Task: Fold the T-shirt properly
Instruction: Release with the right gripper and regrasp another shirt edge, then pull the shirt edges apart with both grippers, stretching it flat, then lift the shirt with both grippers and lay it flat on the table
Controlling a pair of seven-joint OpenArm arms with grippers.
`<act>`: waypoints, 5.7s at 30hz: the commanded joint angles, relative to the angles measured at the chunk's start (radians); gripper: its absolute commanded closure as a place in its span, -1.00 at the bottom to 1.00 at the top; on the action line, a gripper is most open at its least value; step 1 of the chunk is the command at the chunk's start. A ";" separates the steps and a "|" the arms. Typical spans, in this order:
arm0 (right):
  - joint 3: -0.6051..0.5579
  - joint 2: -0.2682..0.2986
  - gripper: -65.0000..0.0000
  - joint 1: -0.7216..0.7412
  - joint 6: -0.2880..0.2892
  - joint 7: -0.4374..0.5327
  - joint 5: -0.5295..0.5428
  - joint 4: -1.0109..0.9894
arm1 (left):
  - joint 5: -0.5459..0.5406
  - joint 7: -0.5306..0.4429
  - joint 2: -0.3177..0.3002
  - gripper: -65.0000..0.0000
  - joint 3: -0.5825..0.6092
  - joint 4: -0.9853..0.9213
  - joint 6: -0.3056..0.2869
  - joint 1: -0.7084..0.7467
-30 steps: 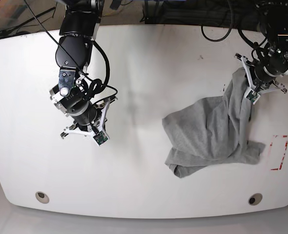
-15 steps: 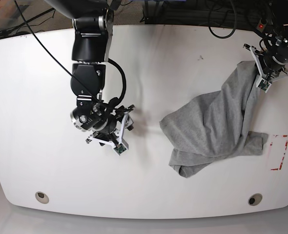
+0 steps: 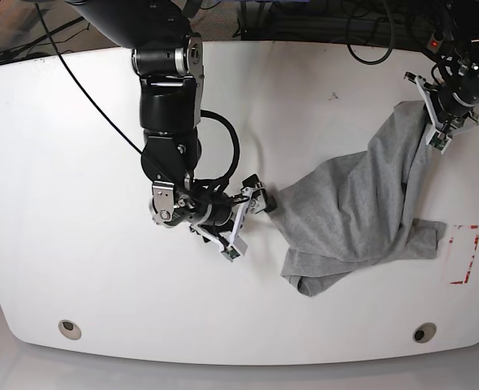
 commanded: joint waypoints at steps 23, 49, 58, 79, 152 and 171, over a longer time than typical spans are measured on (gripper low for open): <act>-0.119 -0.006 0.74 0.048 0.000 0.396 0.072 -0.262 | -0.003 -0.010 0.008 0.96 -0.021 0.016 -0.002 -0.025; -0.002 0.224 1.00 -0.416 0.002 0.011 0.075 0.721 | 0.118 -0.006 0.005 0.97 0.259 0.017 0.000 -0.124; 0.145 0.230 1.00 -0.692 0.002 -0.003 0.075 0.879 | 0.149 -0.006 0.008 0.97 0.348 0.014 0.000 -0.127; 0.223 0.229 -0.19 -0.648 0.002 -0.004 0.071 0.895 | 0.149 -0.006 0.000 0.97 0.348 0.013 0.000 -0.127; 0.211 0.299 1.00 0.181 0.002 0.127 0.068 -0.043 | 0.149 0.056 0.008 0.97 0.351 0.002 0.030 -0.291; 0.099 0.436 1.00 0.505 0.002 -0.092 0.074 0.187 | 0.147 0.196 -0.045 0.97 0.345 0.004 0.030 -0.765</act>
